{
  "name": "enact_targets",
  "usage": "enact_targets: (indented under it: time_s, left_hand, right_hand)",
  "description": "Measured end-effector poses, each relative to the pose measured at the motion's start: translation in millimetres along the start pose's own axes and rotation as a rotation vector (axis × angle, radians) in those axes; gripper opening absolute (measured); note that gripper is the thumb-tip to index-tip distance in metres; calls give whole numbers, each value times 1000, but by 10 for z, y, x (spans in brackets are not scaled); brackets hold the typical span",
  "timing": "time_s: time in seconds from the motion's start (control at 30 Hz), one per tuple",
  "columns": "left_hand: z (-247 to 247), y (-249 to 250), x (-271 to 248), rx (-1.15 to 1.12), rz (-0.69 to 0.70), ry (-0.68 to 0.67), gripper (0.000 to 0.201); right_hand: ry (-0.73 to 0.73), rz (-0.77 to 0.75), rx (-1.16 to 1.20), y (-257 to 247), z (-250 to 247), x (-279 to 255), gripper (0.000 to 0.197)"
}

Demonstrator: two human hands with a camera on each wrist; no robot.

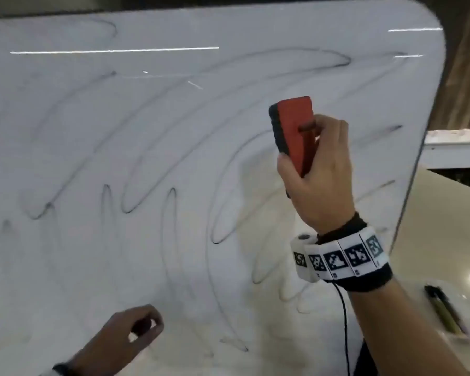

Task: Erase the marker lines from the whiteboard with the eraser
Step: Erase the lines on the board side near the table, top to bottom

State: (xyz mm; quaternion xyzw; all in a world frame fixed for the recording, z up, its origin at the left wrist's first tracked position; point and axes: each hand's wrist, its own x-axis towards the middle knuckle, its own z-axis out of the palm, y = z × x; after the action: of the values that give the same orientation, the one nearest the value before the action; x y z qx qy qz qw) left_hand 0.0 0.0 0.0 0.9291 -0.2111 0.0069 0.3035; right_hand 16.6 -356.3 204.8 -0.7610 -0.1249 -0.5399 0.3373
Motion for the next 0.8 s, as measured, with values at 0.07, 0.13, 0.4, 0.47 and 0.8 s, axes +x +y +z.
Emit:
enact_targets:
  time_s: [0.07,0.13,0.4,0.47,0.8]
  left_hand:
    - [-471,227,177,-62,85,188,6]
    - [-1019,329,356,-47,176,321,5]
    - [-2907,359,855,142,313,775,17]
    - [-3290,453,1009,192,335,897,18]
    - [-3986,347,1665,486,273,1095,46]
  right_hand:
    - [-33,-102,75,-291,332,54,46]
    - [-100,-180,80,-624,672,102,46]
    - [-166,-380,-147,-1517,1876,567,59]
    - [-36,-331,-200,-1557,1911,904,59]
    - [-46,-482,-444,-1701,2490,751,50]
